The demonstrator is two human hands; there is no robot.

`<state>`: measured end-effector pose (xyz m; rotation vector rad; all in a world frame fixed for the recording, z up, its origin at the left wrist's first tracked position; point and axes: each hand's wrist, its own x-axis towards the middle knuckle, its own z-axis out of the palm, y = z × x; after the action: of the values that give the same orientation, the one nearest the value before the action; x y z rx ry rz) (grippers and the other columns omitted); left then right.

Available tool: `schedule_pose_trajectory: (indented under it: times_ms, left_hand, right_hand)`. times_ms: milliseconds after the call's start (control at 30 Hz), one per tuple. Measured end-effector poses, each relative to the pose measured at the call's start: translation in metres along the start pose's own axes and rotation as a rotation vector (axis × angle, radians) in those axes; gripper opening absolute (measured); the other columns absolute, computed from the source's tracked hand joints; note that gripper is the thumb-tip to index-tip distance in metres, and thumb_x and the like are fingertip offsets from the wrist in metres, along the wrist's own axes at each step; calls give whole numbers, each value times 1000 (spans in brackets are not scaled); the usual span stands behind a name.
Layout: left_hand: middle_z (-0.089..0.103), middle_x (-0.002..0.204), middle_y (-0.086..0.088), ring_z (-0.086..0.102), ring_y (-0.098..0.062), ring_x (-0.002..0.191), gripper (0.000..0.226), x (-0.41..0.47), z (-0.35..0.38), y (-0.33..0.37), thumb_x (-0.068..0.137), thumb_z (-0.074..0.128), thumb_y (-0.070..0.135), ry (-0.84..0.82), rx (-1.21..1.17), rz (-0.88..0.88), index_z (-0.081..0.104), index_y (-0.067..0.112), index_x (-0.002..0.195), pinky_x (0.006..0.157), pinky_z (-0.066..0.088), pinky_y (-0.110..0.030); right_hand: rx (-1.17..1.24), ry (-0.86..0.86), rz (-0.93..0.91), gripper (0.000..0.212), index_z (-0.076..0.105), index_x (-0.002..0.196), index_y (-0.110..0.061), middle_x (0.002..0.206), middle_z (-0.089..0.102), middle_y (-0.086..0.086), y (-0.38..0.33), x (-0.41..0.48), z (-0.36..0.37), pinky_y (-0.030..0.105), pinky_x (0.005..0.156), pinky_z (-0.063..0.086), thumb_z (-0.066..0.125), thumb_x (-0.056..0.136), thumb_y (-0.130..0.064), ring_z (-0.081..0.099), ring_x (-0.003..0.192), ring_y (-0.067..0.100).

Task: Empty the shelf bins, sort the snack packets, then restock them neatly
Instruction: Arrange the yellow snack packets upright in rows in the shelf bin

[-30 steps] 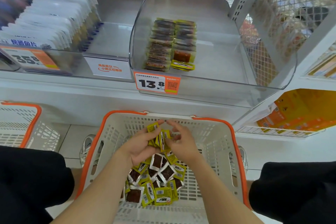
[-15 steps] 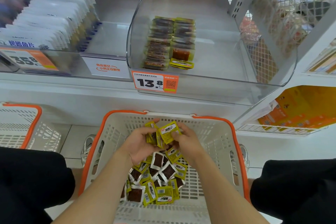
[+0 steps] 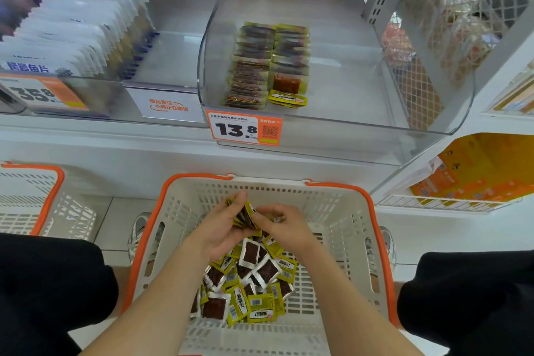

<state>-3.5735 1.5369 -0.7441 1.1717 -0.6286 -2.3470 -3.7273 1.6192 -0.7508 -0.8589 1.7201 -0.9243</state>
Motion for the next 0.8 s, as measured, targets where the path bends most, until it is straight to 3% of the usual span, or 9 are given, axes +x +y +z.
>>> schedule_pose_trajectory:
  times_ms: [100,167,267,333,400,533,633,700,800]
  left_hand:
    - [69,123,-32,68,-46,117,40,-1,0,0,104,59,33,-16,104,-70,53,6,133,94,57,-65]
    - [68,126,-31,66,-49,115,42,0,0,-3,103,63,34,-3,199,-94,55,8,134,96,55,-66]
    - [69,129,-24,71,-42,111,38,5,-3,-8,105,60,34,38,242,-75,55,14,137,88,61,-55]
    - [70,131,-20,70,-36,119,39,7,-4,-9,108,54,35,-2,187,-95,55,15,141,98,56,-58]
    - [67,135,-23,65,-38,127,42,7,-5,-9,108,53,35,-59,144,-140,57,9,141,109,47,-64]
    - [66,135,-26,64,-41,126,40,9,-12,-6,104,62,25,-100,179,-161,60,0,136,103,52,-62]
    - [72,124,-20,74,-35,103,44,15,-21,-14,94,76,16,33,237,-131,61,5,133,88,61,-54]
    - [71,106,-17,70,-32,87,54,23,-28,-22,87,83,12,138,230,-114,57,11,134,85,62,-54]
    - [69,102,-15,68,-34,89,50,25,-34,-29,89,82,9,131,242,-126,60,15,133,99,55,-62]
  right_hand:
    - [12,-25,-15,29,79,116,-18,98,80,-5,-2,-1,-1,29,85,60,78,93,-36,75,94,8]
    - [-1,-68,0,38,72,128,-17,94,80,3,-9,-1,-4,33,81,63,79,92,-27,77,86,12]
    - [47,-282,12,57,67,129,-33,97,79,13,-23,2,-12,39,87,64,82,80,-8,77,89,22]
    - [-65,-347,-33,70,67,130,-37,100,79,6,-25,8,-16,40,90,63,92,71,-10,77,93,18]
    - [-182,-297,-76,75,67,133,-35,98,77,-1,-18,13,-16,41,89,63,98,65,-21,76,90,14]
    - [-239,-295,-125,43,75,116,-32,96,76,-4,-6,19,-12,39,84,61,91,77,-25,72,84,11]
    - [-226,-418,-62,33,77,109,-26,102,79,-5,-2,22,-15,24,83,58,85,82,-8,71,85,-2]
    - [-222,-355,54,39,77,116,-21,109,78,-3,13,27,-19,25,91,59,75,85,3,73,98,4]
    - [-439,13,244,39,72,126,-11,125,71,9,48,30,-32,25,92,52,58,92,1,68,116,25]
